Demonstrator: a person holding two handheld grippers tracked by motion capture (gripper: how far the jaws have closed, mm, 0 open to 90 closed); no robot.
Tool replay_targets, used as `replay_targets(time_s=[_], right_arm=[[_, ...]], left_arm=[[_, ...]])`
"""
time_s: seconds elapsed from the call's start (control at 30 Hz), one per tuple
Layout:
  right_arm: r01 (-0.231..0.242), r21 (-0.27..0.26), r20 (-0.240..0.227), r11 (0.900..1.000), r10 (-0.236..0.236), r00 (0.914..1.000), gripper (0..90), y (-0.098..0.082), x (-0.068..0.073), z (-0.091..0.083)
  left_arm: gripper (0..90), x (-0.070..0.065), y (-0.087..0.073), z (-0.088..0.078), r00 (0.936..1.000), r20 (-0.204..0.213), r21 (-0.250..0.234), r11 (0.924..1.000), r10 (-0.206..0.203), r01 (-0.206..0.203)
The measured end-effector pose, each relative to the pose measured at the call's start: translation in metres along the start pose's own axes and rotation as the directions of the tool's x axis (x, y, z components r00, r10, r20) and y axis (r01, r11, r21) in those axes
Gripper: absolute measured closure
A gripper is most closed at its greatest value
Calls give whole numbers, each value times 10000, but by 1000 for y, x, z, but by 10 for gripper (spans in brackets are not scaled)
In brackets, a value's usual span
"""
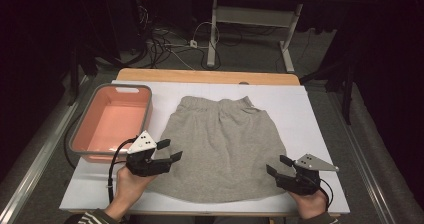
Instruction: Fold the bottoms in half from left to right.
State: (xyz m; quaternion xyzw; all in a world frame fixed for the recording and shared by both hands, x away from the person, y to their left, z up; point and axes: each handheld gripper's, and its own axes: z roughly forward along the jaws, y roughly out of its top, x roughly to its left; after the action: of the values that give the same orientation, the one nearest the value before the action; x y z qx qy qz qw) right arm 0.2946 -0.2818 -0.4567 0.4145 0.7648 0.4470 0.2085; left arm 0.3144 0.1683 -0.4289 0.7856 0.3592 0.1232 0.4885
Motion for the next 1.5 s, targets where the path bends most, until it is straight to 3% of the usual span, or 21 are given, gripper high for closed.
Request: replay_targets(time_s=[0.23, 0.33, 0.5, 0.87, 0.93, 1.07, 1.17, 1.27, 1.5], right_arm=[[21, 11, -29, 10000, -21, 10000, 360, 0, 0, 0], [17, 2, -33, 10000, -17, 10000, 360, 0, 0, 0], [82, 37, -77, 10000, -82, 9999, 360, 0, 1, 0], [86, 68, -153, 9999, -85, 9998, 360, 0, 1, 0], [102, 85, -174, 9999, -100, 9998, 360, 0, 1, 1], [97, 64, -178, 9999, -96, 9998, 360, 0, 1, 1], [104, 41, -179, 9999, -104, 9998, 360, 0, 1, 0], [98, 46, -184, 9999, -98, 9998, 360, 0, 1, 0], [141, 34, -199, 9999, -140, 9997, 360, 0, 1, 0]], left_arm=[[365, 6, 12, 4, 9991, -17, -182, 9990, -413, 412], [366, 9, 22, 7, 9975, 164, 178, 9975, -680, 678], [366, 13, 33, 15, 9979, -55, 261, 9976, -641, 642], [338, 21, 63, 41, 9982, -446, 1202, 9917, -400, 452], [354, 25, 73, 48, 9980, -621, 1598, 9869, -121, 219], [360, 31, 84, 56, 9966, -812, 1791, 9838, 117, 30], [362, 37, 91, 62, 9973, -737, 1778, 9840, -7, 138], [363, 43, 97, 67, 9979, -491, 1764, 9830, -433, 513], [382, 53, 108, 82, 9948, -942, 2211, 9734, -396, 597]])
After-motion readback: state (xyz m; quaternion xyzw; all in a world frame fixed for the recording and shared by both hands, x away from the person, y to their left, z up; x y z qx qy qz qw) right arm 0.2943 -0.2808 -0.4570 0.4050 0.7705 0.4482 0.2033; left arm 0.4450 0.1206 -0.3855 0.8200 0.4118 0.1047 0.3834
